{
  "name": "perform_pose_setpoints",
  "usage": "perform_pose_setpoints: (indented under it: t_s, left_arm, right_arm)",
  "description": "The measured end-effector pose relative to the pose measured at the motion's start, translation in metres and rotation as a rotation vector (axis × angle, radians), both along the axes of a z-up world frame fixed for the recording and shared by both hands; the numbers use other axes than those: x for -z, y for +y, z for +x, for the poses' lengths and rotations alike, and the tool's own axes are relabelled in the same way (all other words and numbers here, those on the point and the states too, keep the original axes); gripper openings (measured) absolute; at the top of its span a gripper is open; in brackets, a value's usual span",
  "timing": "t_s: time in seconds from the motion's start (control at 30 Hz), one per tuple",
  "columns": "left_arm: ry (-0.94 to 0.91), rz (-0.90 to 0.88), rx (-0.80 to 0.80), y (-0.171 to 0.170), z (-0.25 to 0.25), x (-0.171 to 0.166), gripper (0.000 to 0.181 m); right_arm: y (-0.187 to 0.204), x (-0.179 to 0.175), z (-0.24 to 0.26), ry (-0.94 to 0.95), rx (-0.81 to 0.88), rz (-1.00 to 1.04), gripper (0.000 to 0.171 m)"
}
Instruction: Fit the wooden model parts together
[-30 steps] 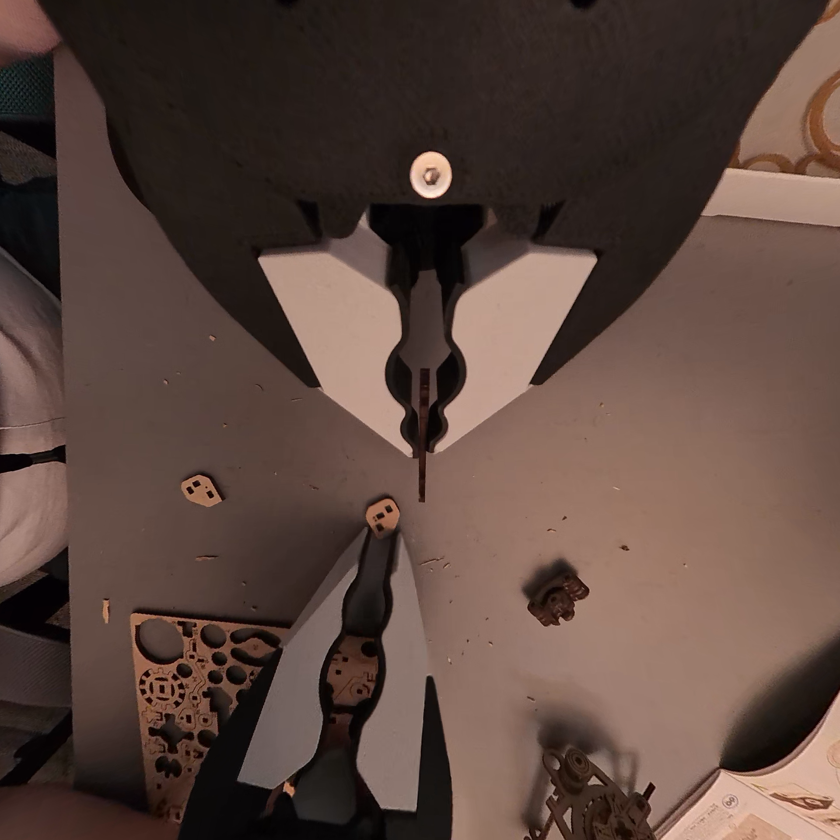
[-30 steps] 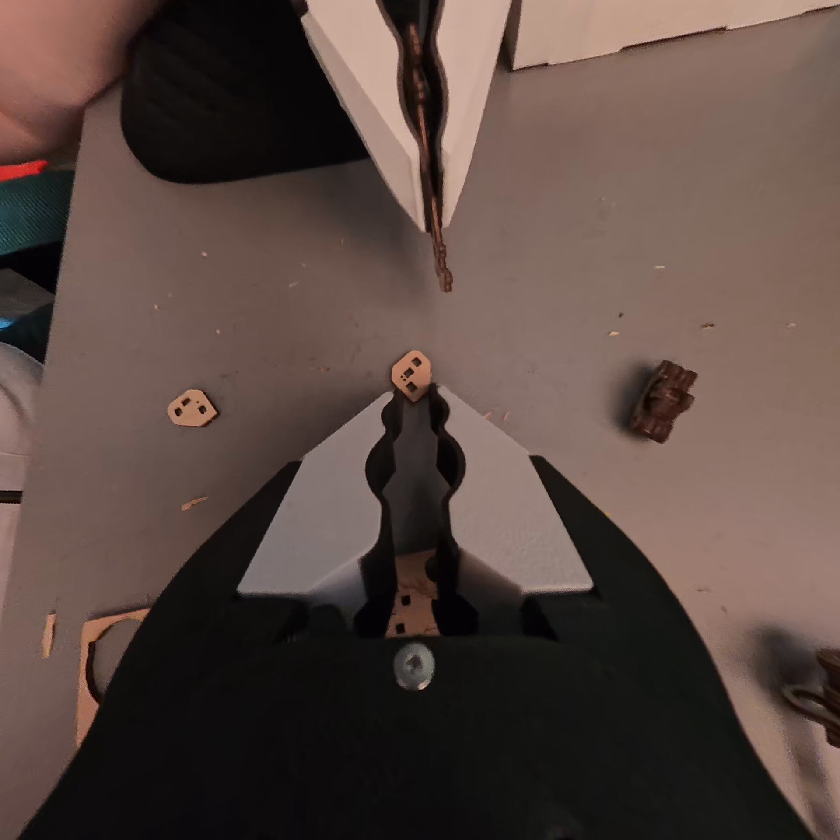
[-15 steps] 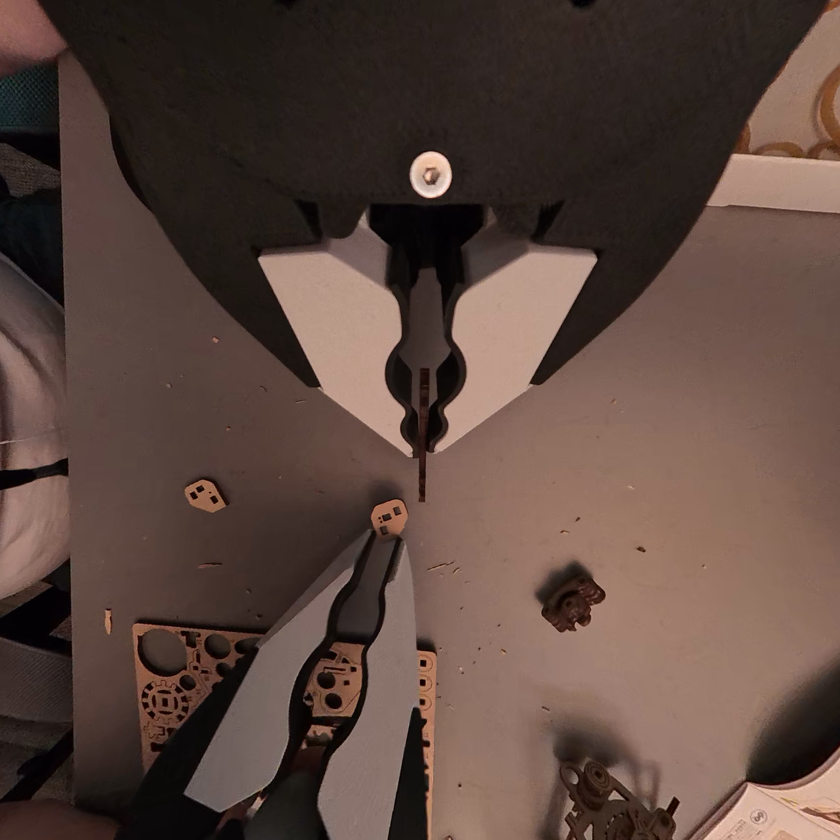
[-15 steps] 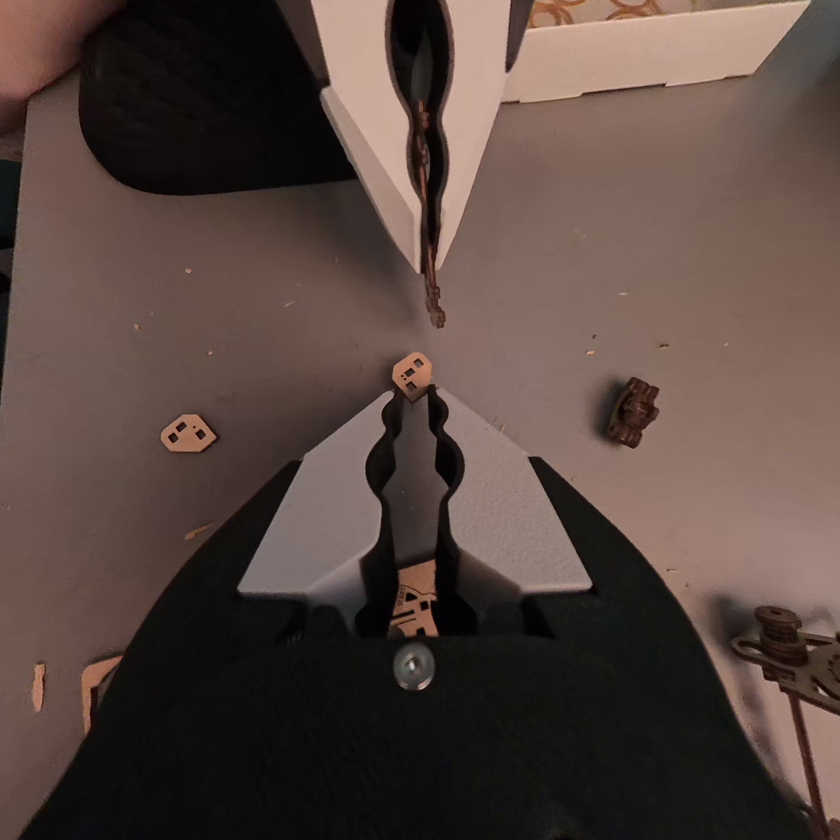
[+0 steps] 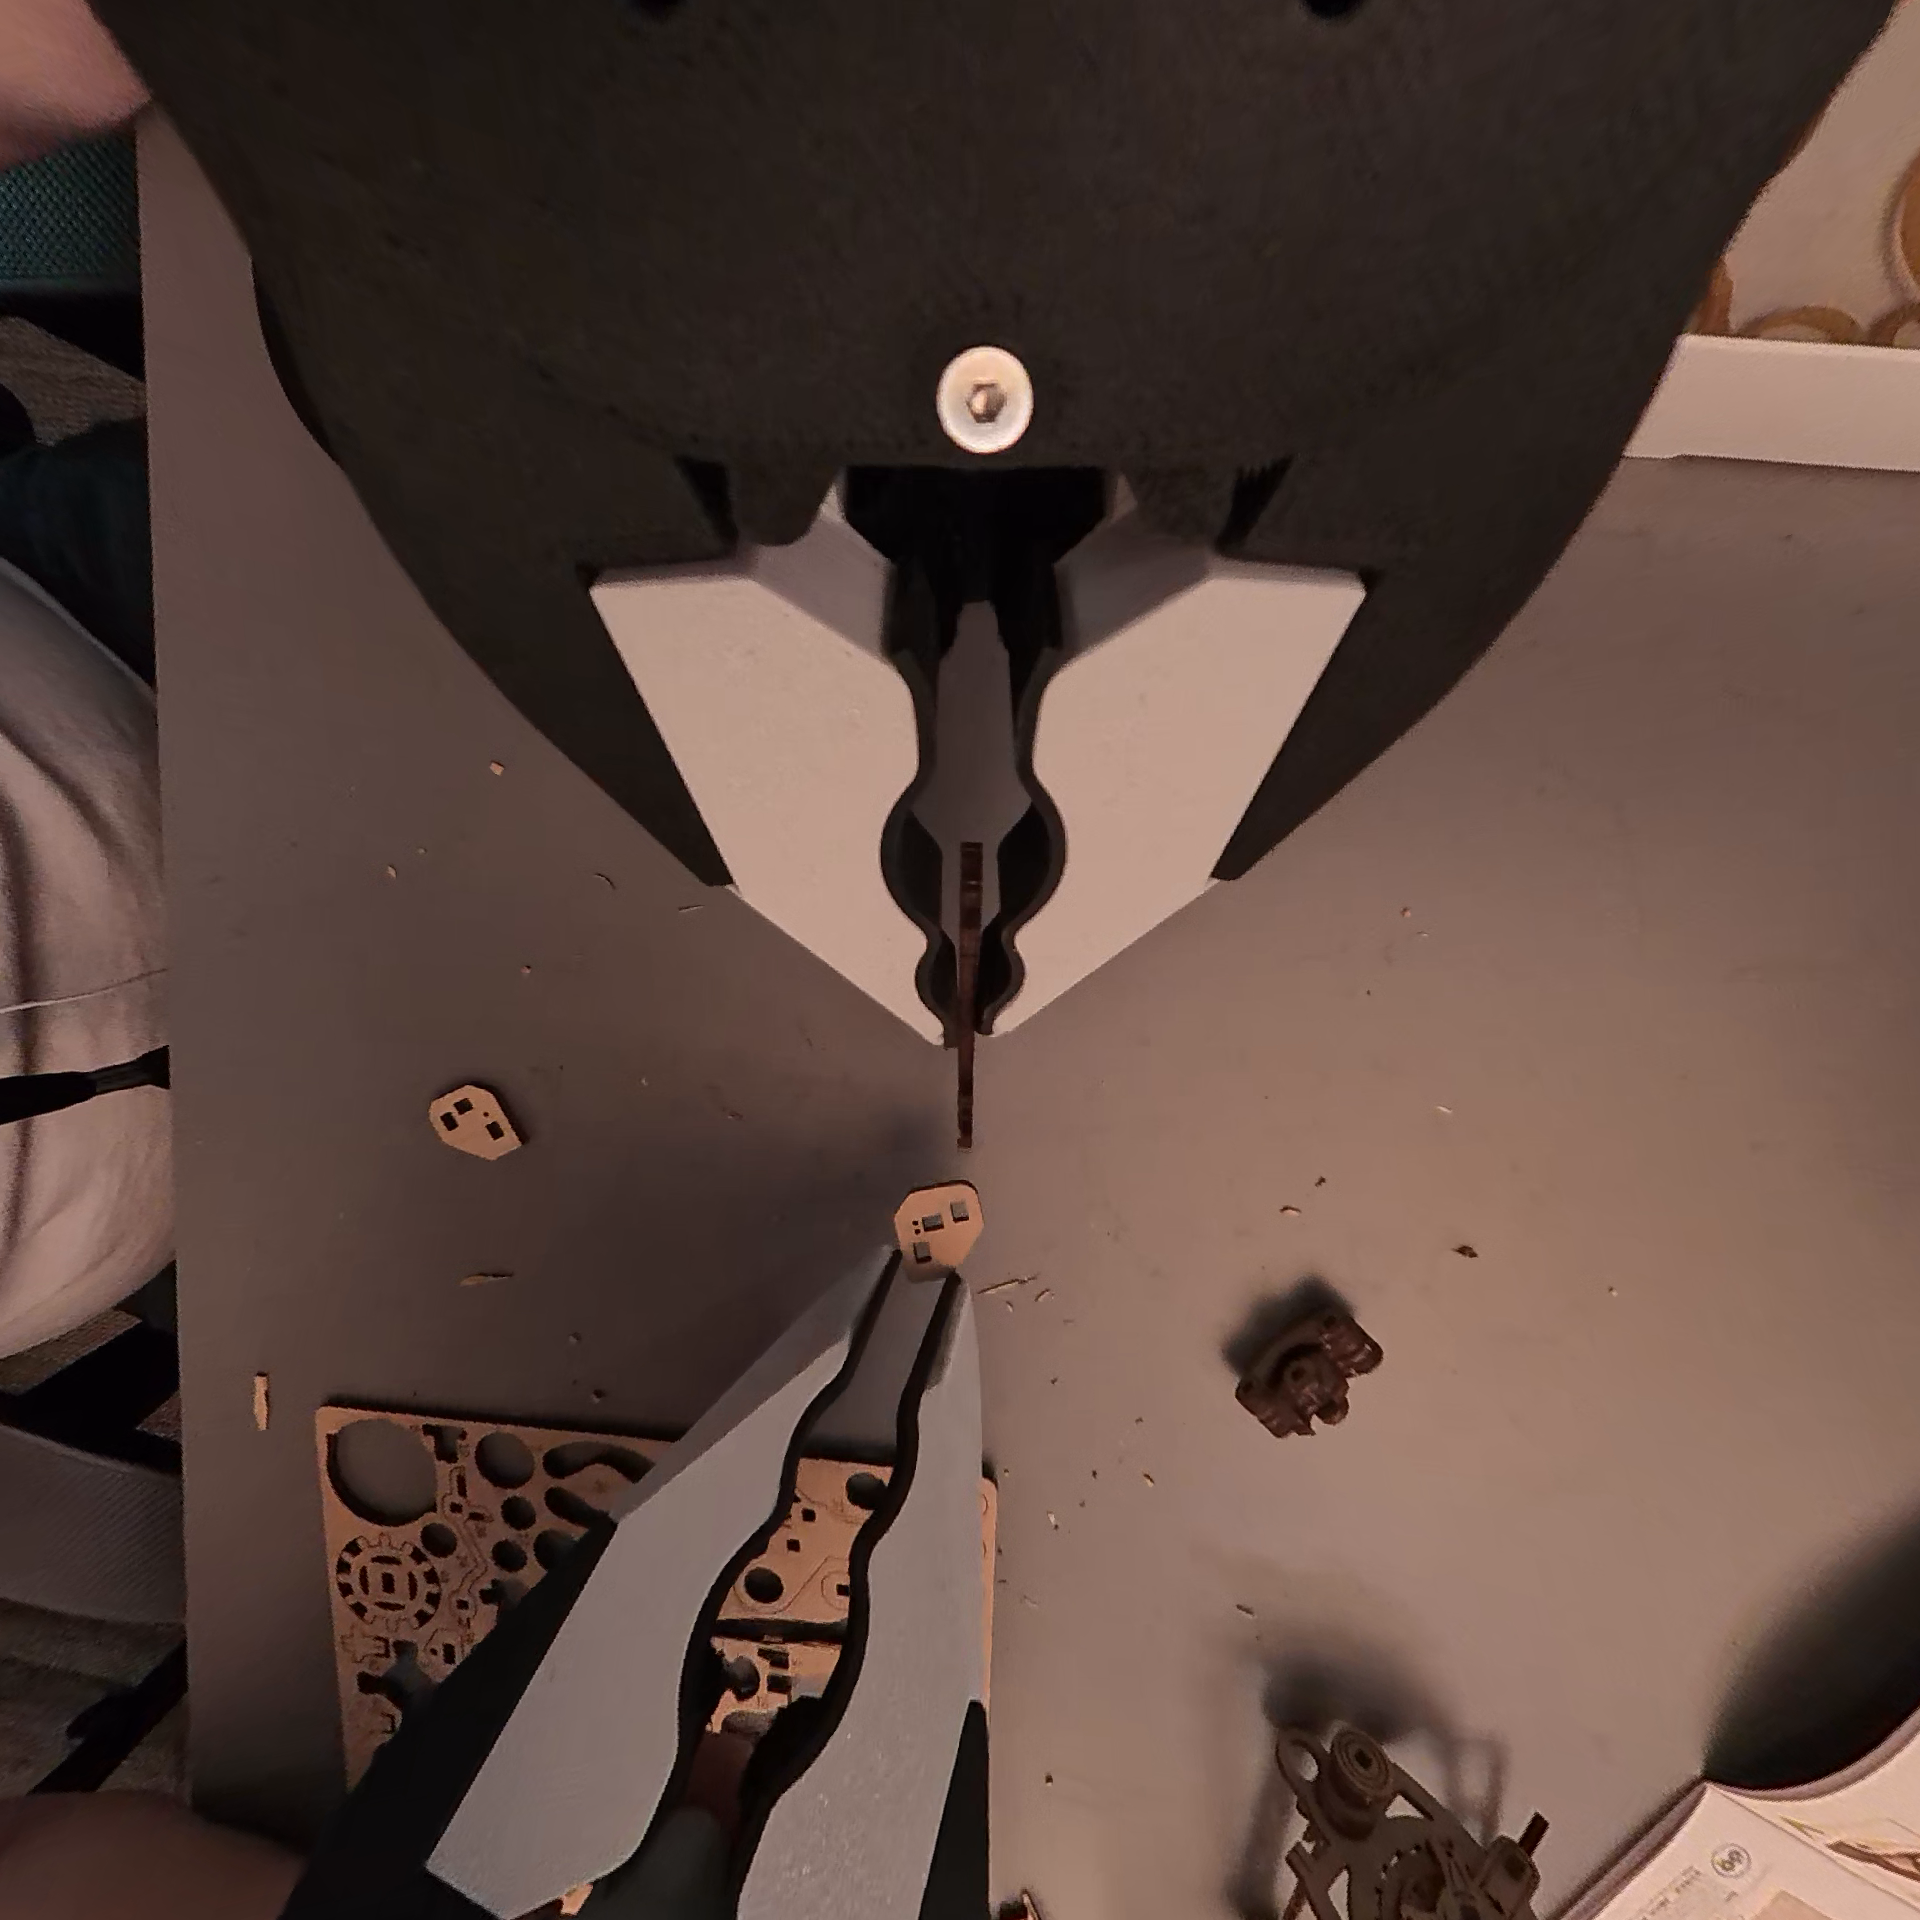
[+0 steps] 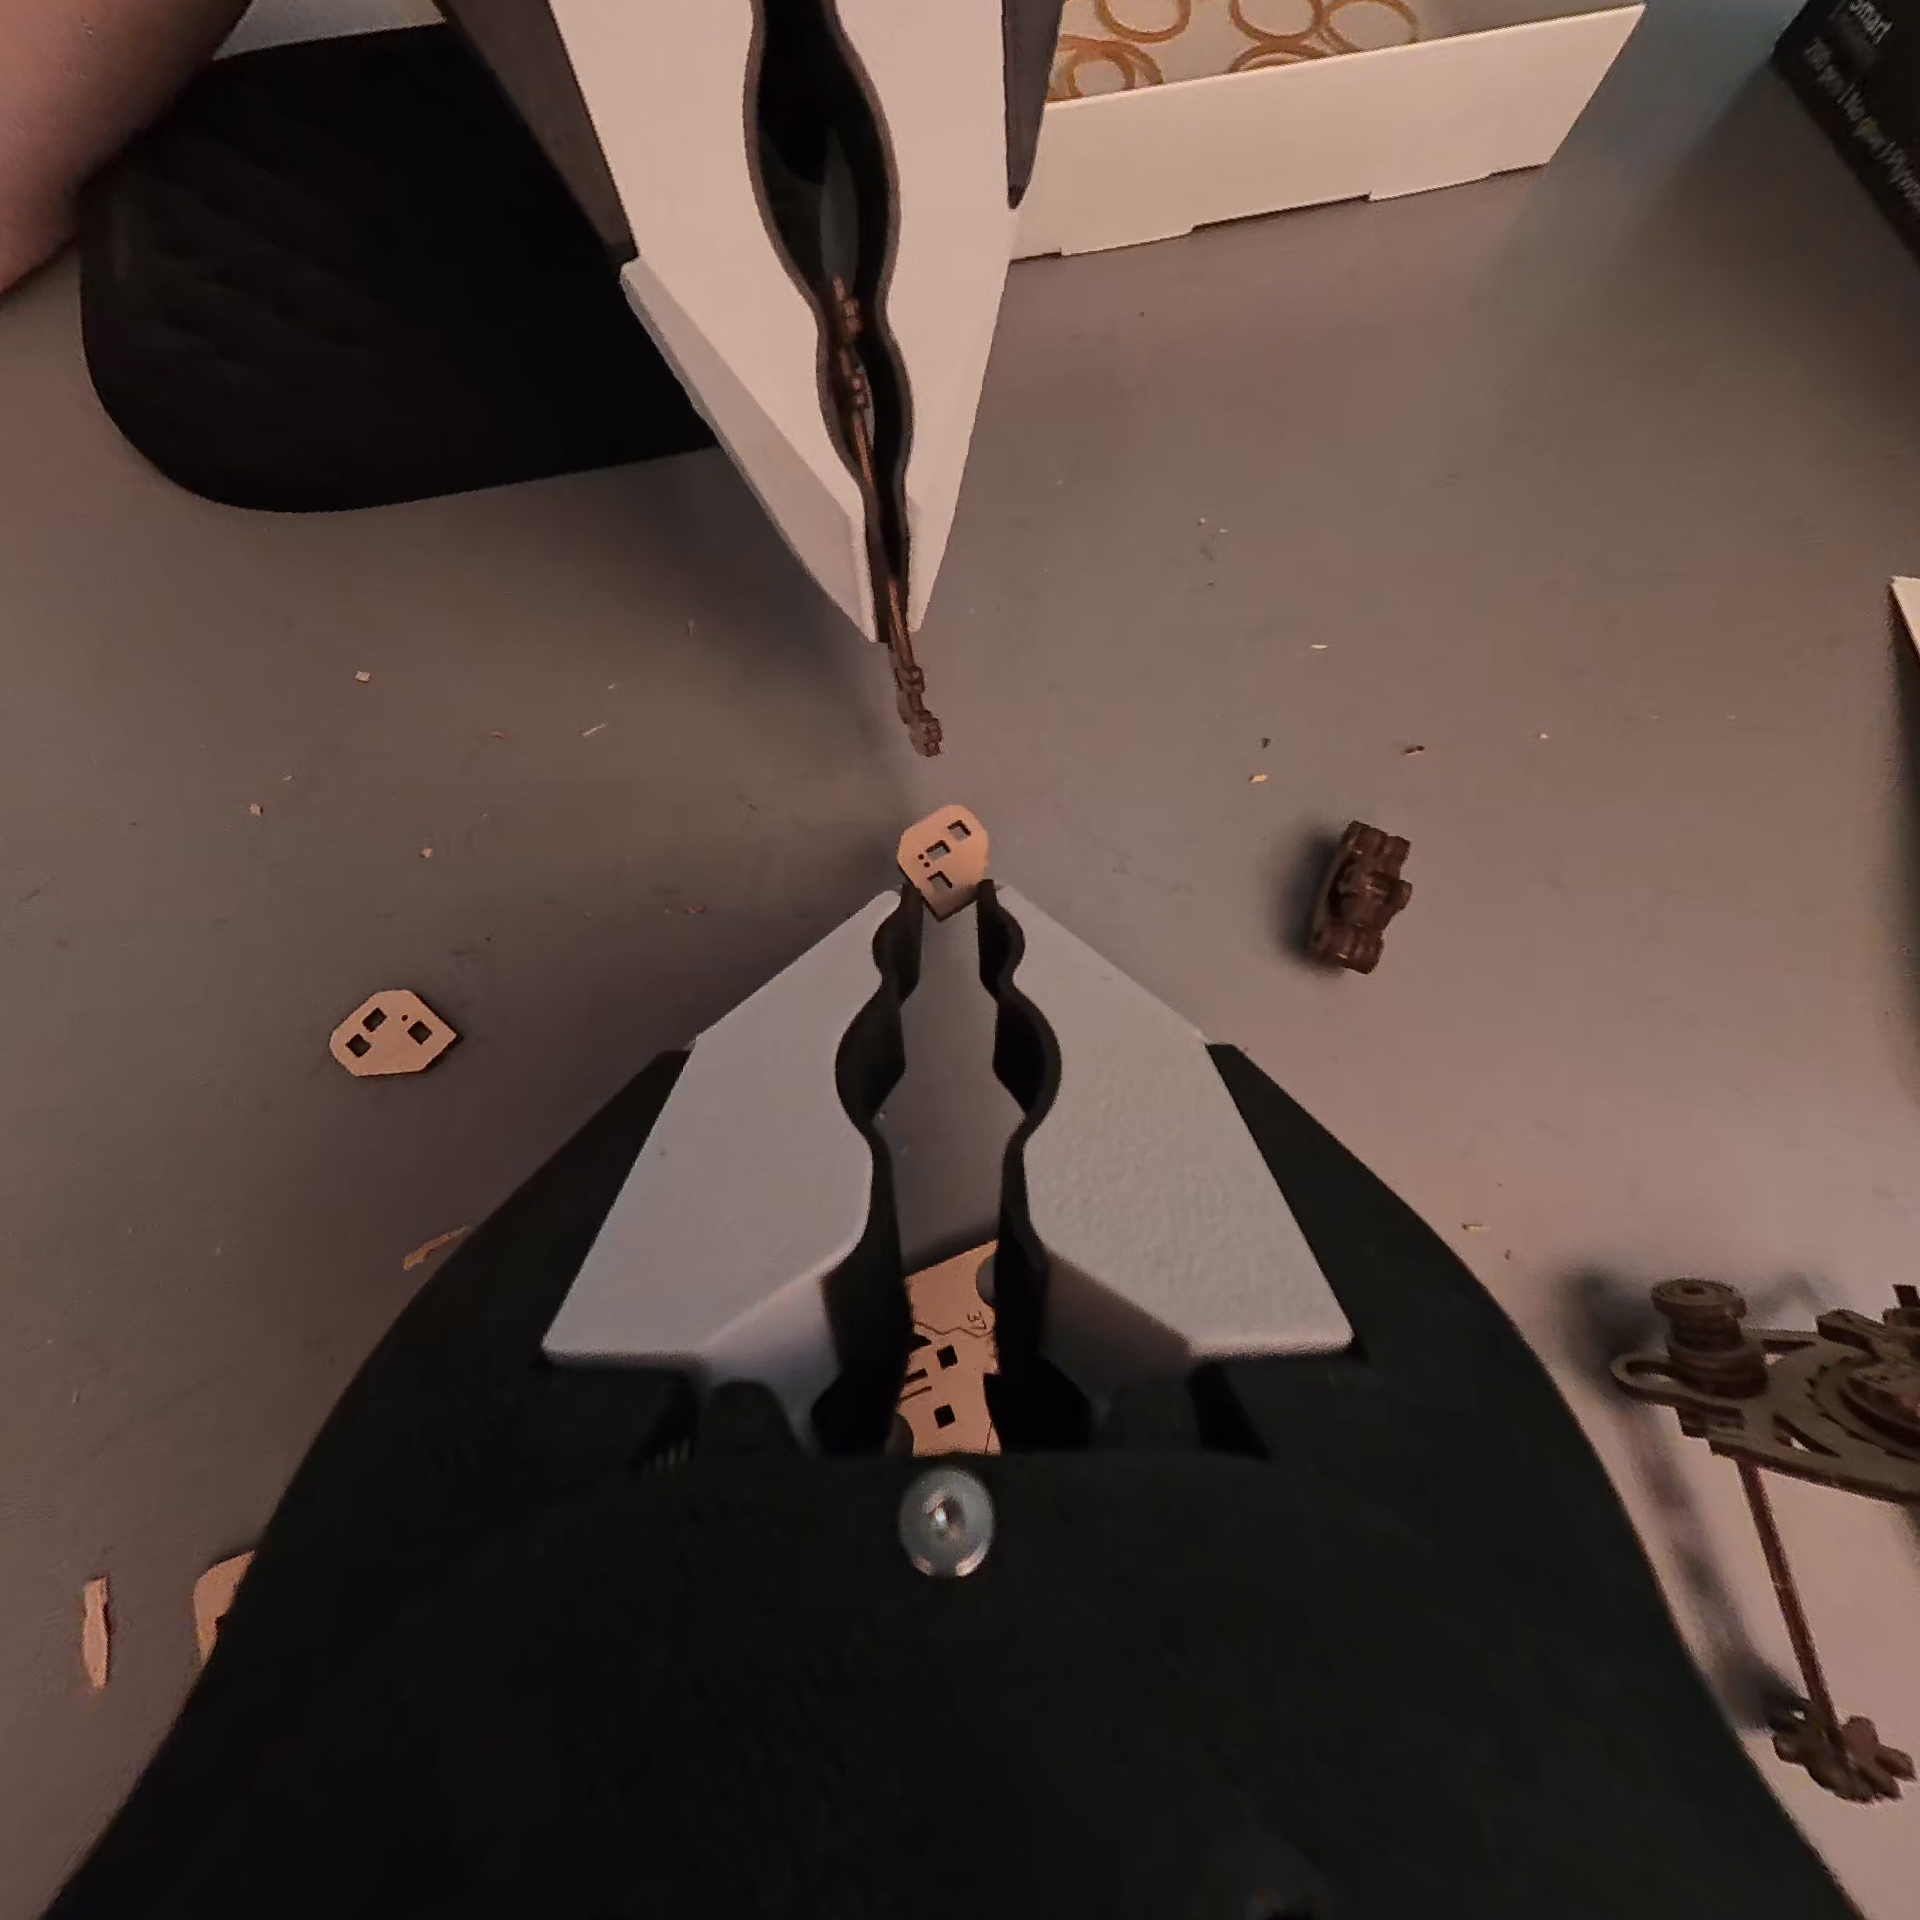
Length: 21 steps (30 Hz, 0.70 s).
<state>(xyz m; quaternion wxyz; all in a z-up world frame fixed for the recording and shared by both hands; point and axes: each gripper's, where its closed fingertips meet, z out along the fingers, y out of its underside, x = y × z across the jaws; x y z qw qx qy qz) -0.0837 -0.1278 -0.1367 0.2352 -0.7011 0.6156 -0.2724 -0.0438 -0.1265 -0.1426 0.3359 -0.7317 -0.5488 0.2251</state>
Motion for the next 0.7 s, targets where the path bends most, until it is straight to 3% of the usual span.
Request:
perform_pose_setpoints:
  t_s: [0.37,0.7]
  left_arm:
    - [-0.026,-0.005,-0.009,0.002,0.000,-0.005,0.001]
    - [-0.096,-0.015,-0.004,0.001,0.006,-0.016,0.001]
  right_arm:
    - [0.002,0.000,0.002,-0.005,0.009,-0.002,0.009]
    - [0.010,-0.037,0.000,0.160,0.033,0.096,0.009]
